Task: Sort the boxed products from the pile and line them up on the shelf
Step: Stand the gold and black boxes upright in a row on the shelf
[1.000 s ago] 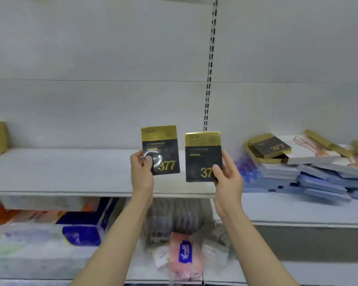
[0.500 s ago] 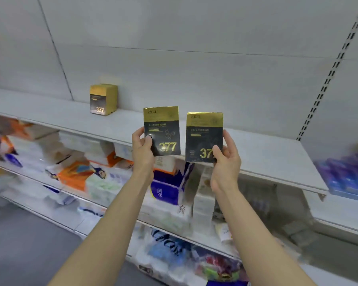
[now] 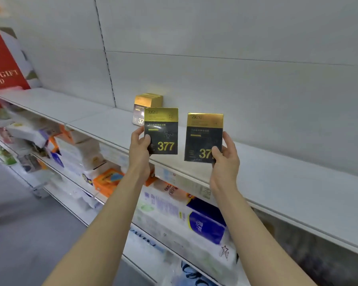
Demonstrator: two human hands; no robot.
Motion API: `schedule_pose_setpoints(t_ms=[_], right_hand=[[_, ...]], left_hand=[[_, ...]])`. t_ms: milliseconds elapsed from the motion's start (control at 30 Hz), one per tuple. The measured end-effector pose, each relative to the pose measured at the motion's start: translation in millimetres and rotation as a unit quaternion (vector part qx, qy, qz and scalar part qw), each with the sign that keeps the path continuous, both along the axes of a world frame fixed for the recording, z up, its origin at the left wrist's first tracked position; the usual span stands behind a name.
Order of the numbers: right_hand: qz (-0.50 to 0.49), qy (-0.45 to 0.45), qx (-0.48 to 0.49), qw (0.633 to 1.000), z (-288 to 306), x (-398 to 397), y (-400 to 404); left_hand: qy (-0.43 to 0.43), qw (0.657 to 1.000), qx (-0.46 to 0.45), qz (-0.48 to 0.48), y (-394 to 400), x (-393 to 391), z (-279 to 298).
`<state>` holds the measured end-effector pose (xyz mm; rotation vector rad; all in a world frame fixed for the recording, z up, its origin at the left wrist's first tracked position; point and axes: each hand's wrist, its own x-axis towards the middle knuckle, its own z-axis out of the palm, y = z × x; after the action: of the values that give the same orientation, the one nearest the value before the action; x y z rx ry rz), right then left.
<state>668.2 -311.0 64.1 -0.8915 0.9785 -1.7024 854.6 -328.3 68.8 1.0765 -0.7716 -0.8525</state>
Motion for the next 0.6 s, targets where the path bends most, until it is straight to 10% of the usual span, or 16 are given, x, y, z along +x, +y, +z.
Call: schedule_pose_setpoints(t_ms=[600], right_hand=[[-0.05,0.001,0.068,0.996,-16.1,146.5,-121.7]], left_hand=[[-0.024,0.997,0.069,-0.04,-168.1,166.3,-23.0]])
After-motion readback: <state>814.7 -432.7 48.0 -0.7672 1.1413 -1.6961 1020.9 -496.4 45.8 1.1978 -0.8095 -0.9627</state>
